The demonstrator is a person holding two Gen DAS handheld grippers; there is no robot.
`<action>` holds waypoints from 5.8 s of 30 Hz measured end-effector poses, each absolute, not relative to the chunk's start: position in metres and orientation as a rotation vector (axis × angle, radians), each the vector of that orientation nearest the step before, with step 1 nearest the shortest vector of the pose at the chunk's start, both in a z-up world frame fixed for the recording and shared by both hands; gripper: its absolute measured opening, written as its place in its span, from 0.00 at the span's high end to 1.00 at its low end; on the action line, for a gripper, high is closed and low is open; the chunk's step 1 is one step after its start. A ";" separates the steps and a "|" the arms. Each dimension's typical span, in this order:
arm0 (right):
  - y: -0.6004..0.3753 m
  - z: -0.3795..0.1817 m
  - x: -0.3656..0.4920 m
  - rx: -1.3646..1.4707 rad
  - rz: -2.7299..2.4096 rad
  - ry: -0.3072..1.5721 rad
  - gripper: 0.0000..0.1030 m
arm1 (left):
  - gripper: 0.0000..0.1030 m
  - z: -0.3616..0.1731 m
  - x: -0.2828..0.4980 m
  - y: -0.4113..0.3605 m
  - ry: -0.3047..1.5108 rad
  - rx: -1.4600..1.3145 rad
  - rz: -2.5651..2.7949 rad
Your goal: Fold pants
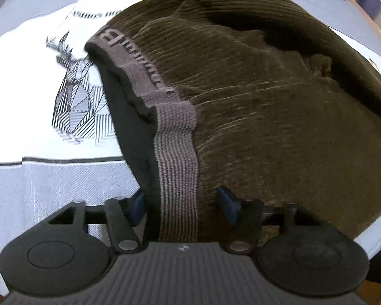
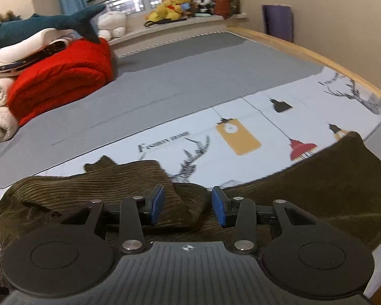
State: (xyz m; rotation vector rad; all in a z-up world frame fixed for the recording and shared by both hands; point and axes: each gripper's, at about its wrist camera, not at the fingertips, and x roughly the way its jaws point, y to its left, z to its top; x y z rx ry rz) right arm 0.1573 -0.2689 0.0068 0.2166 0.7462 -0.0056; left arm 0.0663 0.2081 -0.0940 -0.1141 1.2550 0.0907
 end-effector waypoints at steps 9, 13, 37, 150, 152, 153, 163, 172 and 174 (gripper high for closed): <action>-0.294 -0.002 0.160 0.237 -0.066 0.771 0.58 | 0.78 -0.075 0.055 0.217 1.159 -0.098 0.105; -0.295 -0.001 0.162 0.264 -0.071 0.774 0.58 | 0.79 -0.070 0.047 0.228 1.145 -0.121 0.127; -0.276 -0.003 0.173 0.268 -0.026 0.784 0.58 | 0.44 -0.028 0.051 0.174 0.928 0.015 0.105; -0.218 -0.076 0.282 0.103 0.386 1.125 0.64 | 0.56 -0.071 0.124 0.101 1.036 -0.014 -0.028; -0.218 -0.072 0.280 0.068 0.421 1.125 0.67 | 0.56 -0.071 0.125 0.101 1.036 -0.015 -0.025; -0.222 -0.070 0.281 0.083 0.426 1.124 0.69 | 0.56 -0.071 0.125 0.101 1.036 -0.015 -0.027; -0.284 -0.074 0.286 0.449 0.503 1.150 0.77 | 0.54 -0.072 0.128 0.094 1.030 -0.005 -0.043; -0.283 -0.087 0.291 0.315 0.409 1.166 0.77 | 0.53 -0.074 0.127 0.090 1.039 0.010 -0.052; -0.272 -0.088 0.291 0.273 0.427 1.176 0.75 | 0.53 -0.074 0.126 0.091 1.039 0.010 -0.050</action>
